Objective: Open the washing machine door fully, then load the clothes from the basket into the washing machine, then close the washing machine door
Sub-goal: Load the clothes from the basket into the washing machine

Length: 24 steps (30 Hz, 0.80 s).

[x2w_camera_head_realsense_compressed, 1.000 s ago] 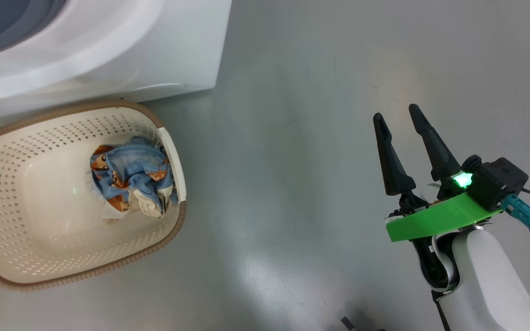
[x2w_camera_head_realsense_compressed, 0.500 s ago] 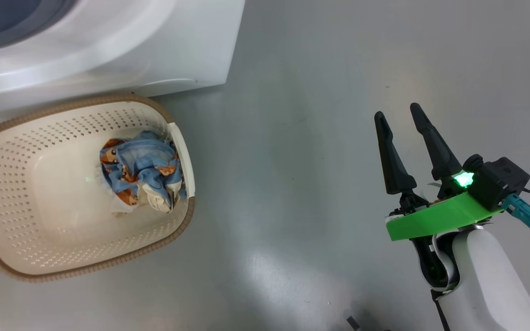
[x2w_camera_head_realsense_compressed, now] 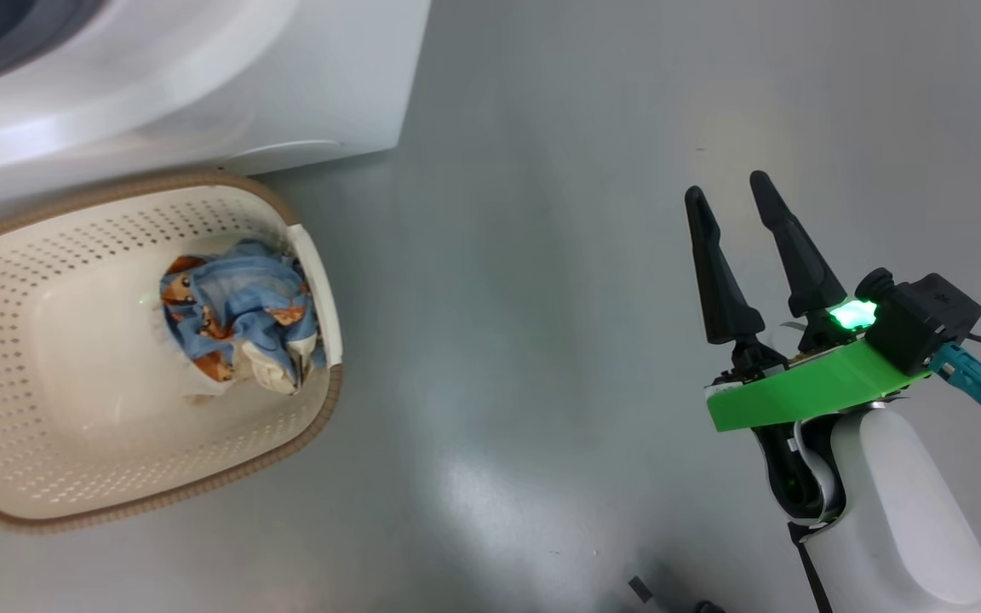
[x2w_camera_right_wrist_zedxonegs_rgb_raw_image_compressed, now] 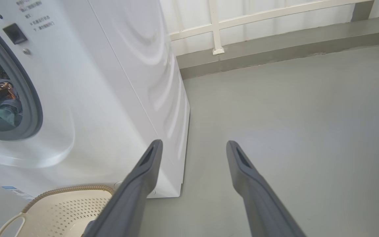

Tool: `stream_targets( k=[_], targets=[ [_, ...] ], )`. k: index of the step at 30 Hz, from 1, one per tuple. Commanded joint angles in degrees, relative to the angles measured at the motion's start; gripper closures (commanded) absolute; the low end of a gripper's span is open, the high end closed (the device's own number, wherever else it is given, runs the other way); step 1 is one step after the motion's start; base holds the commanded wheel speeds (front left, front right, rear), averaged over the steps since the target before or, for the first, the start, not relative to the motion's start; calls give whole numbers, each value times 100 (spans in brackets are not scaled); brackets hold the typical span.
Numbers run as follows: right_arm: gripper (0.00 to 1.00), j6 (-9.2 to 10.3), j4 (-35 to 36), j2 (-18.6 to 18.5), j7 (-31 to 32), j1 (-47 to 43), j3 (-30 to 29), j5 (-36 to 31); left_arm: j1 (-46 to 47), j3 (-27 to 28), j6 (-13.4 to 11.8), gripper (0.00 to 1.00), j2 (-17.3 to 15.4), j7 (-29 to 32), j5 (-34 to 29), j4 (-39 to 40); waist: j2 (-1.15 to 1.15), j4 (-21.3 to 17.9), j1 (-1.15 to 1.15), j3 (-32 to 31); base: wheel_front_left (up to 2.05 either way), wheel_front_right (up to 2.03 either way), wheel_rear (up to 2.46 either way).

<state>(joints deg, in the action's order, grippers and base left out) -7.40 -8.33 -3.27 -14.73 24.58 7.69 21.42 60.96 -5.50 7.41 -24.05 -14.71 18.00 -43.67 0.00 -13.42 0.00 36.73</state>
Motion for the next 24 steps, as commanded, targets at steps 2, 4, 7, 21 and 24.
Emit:
stream_targets(
  k=[2, 4, 7, 21, 24],
  targets=[
    [0, -9, 128, 38, -27, -111, 150, 78, 325, -42, 8, 100, -404, -29, 17, -128, 0, -106, 0, 43, 0, 0, 0],
    [0, -9, 137, 38, -27, -102, 175, 118, 667, -167, 8, 100, -516, -29, -9, -282, 0, -185, 0, 71, 0, 0, 0],
    [0, -9, 161, 38, -27, -74, 205, 173, 1010, -179, 8, 100, -608, -29, -86, -287, 0, -285, 0, 129, 0, 0, 0],
    [0, -9, 136, 39, -27, -98, 331, 299, 1433, -798, 8, 96, -553, 141, 172, -2076, 0, -471, 0, 78, 0, 0, 0],
    [0, -9, 140, 39, -27, -104, 325, 297, 1511, -930, 8, 58, -529, 198, 329, -2249, 0, -452, 0, 46, 0, 0, 0]
  ],
)
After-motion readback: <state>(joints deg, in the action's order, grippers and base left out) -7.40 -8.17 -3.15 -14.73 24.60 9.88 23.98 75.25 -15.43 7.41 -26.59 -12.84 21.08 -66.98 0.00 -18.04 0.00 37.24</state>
